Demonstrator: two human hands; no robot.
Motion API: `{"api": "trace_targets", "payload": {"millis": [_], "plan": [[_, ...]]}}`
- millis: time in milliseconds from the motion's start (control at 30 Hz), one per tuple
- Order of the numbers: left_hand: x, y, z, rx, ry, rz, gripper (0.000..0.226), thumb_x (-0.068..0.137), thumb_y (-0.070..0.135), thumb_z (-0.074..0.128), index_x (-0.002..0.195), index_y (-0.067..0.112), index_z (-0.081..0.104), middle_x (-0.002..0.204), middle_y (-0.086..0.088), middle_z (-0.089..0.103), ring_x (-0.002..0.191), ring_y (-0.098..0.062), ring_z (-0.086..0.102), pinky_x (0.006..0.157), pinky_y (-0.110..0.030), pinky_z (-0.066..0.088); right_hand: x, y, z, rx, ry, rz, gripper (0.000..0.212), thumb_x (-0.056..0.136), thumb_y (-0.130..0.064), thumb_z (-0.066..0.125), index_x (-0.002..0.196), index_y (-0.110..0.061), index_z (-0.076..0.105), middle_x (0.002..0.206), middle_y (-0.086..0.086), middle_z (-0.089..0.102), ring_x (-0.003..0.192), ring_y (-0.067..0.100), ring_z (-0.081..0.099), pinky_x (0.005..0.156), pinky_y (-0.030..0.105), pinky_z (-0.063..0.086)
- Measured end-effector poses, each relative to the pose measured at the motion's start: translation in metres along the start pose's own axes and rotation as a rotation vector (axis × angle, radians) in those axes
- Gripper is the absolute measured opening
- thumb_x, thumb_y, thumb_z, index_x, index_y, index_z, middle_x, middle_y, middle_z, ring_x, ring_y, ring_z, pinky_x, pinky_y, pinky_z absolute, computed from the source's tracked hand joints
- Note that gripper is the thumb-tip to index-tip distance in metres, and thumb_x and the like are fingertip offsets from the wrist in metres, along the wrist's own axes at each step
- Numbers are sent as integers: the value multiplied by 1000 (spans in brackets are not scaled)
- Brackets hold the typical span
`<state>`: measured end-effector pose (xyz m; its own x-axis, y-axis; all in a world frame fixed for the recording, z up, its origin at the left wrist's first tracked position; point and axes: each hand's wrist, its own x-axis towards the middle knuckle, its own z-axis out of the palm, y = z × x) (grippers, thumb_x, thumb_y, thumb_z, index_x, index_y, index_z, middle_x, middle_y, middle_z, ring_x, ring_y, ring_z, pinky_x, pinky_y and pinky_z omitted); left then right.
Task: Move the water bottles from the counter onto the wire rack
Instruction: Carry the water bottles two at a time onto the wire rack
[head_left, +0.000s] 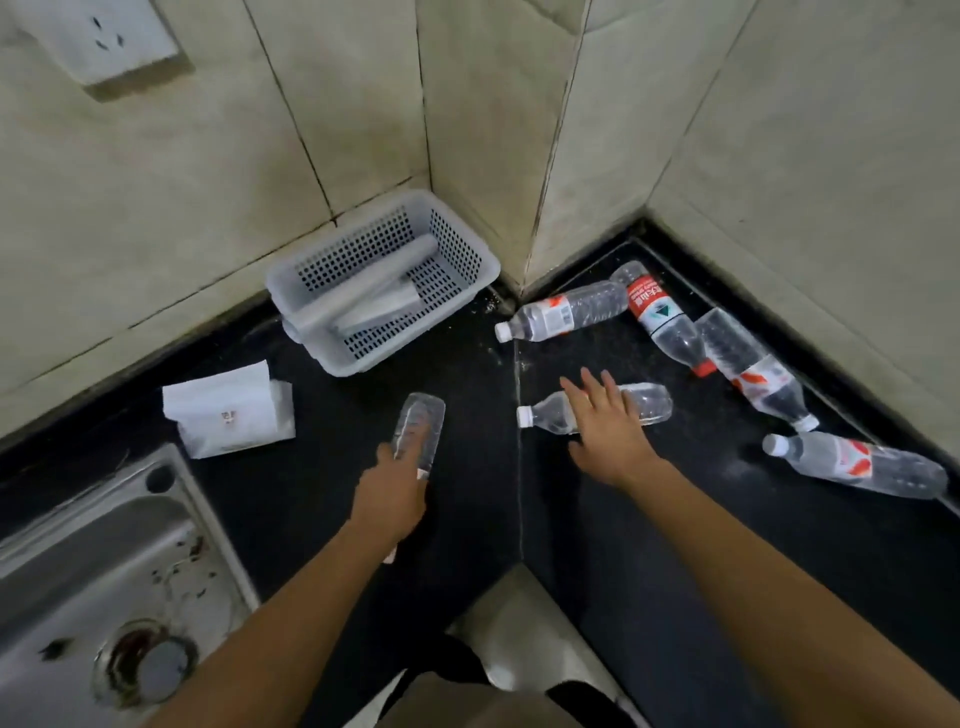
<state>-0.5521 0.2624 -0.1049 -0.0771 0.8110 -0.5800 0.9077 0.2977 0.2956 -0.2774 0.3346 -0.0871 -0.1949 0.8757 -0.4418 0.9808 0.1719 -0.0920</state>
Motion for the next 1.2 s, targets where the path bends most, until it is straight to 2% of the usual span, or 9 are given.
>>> {"api": "trace_targets", "payload": {"millis": [167,333,433,500,567,667,767,933,1200], "plan": [[38,0,-14,-150,-30,-79,70,101,33,50,156,50,10,136,-21,41,114,-46,57,95,-44,46,14,11,18,-180,-111,82,101,93,-14,61,159,-18,-14,169,11,-10,155,36,3,121,50,20],[55,30,-12,-170,-109,-46,77,103,33,46,155,49,-8,148,-16,42,110,-46,62,57,-41,60,18,16,20,-364,-17,54,97,91,-22,65,161,-18,-2,160,9,25,137,35,35,106,43,39],[52,48,-18,185,-107,-79,90,95,37,57,160,30,-5,162,-21,22,142,-43,36,106,-54,43,23,23,18,-366,13,29,78,98,-35,57,160,-18,13,146,8,39,127,31,41,103,40,38],[54,48,-22,595,10,23,100,86,40,67,160,29,0,164,-26,6,151,-45,11,118,-60,20,18,33,20,-275,27,84,69,97,-51,53,153,-18,29,139,9,45,124,29,44,104,41,36],[64,42,-14,718,57,226,100,84,39,69,159,33,4,166,-24,-2,153,-43,-5,119,-62,1,8,44,27,-147,9,165,69,92,-60,55,144,-16,39,135,11,47,123,30,45,105,43,36],[75,48,1,701,-113,450,81,82,42,72,152,38,32,157,-5,38,147,-26,31,121,-52,12,-14,60,43,211,-52,271,71,84,-56,68,135,-16,41,135,13,42,125,33,45,103,46,40],[74,57,7,557,-157,285,80,69,65,75,139,38,44,135,3,55,125,-23,53,106,-46,38,-39,71,65,497,-46,322,69,75,-46,78,126,-17,43,129,9,42,120,33,46,98,47,45],[51,70,45,-47,-36,-105,87,75,66,73,133,11,39,133,-18,49,121,-36,52,98,-50,47,-50,79,90,544,27,360,81,73,-52,78,138,-20,42,131,6,47,121,31,47,99,47,43],[48,70,52,-194,19,-129,77,81,48,77,133,3,41,133,-23,47,123,-39,47,101,-49,43,-52,68,92,568,15,402,75,85,-45,67,148,-20,34,139,11,46,124,32,46,99,43,45]]}}
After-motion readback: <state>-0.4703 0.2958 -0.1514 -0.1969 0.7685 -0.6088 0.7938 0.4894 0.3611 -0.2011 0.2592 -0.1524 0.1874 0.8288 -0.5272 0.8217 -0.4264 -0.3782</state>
